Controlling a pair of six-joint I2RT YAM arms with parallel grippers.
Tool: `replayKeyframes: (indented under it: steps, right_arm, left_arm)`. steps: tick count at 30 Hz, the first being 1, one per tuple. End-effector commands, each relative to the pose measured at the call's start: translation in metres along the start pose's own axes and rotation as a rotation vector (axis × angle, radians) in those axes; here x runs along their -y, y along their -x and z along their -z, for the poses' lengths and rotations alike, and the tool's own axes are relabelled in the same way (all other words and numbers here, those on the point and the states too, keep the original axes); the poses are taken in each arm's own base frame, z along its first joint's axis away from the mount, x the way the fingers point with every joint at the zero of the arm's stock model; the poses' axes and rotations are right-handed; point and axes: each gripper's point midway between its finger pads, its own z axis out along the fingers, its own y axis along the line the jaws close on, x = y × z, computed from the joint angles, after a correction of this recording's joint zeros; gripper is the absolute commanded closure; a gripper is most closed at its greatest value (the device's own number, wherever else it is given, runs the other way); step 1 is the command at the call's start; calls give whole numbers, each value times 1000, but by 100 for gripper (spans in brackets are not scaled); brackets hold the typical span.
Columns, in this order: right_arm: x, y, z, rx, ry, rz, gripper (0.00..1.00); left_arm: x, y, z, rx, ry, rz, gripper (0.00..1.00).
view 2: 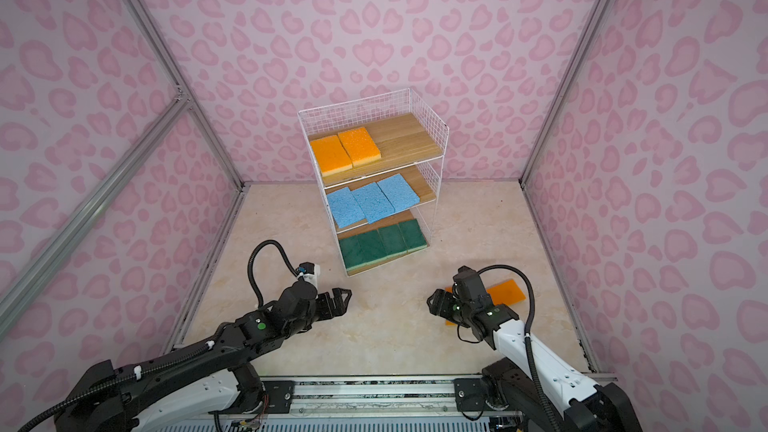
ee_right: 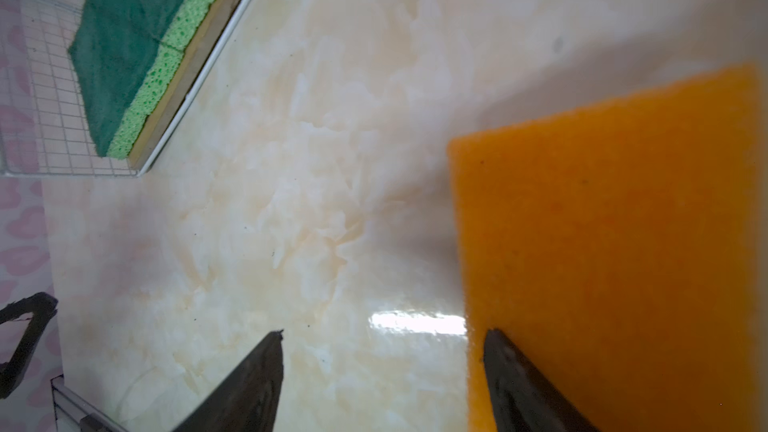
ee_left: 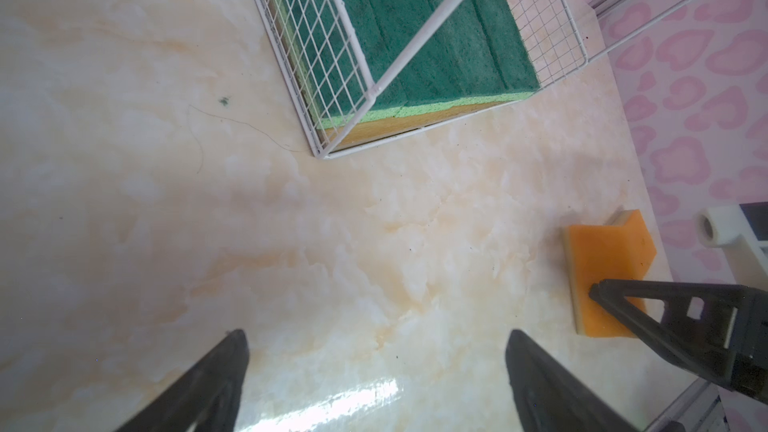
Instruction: Place and organize the cleaning sponges onto the shelf
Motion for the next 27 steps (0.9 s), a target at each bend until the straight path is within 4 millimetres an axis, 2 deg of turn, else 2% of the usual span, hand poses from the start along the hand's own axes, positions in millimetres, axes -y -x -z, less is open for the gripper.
replayKeyframes:
  steps: [1, 10, 13, 16, 18, 21, 27]
  right_arm:
    - [-28, 5, -8, 14, 85, -5, 24]
    - [-105, -8, -39, -73, 201, 96, 24]
    - [-127, -2, -38, -65, 234, 121, 25]
    - [-135, 8, -27, -37, 233, 150, 25]
    - [-130, 12, -20, -33, 204, 163, 25]
    - [-109, 14, -10, -40, 149, 151, 24]
    - [-47, 20, 14, -19, 9, 84, 24]
  left_arm:
    - [1, 5, 1, 25, -5, 16, 3]
    - [-3, 5, 5, 31, -2, 17, 3]
    - [-4, 4, 7, 31, 0, 17, 3]
    - [-4, 3, 7, 31, -4, 19, 2]
    - [-4, 3, 7, 28, -6, 16, 3]
    - [-1, 3, 4, 22, -11, 9, 2]
    - [6, 4, -2, 12, -22, 3, 2]
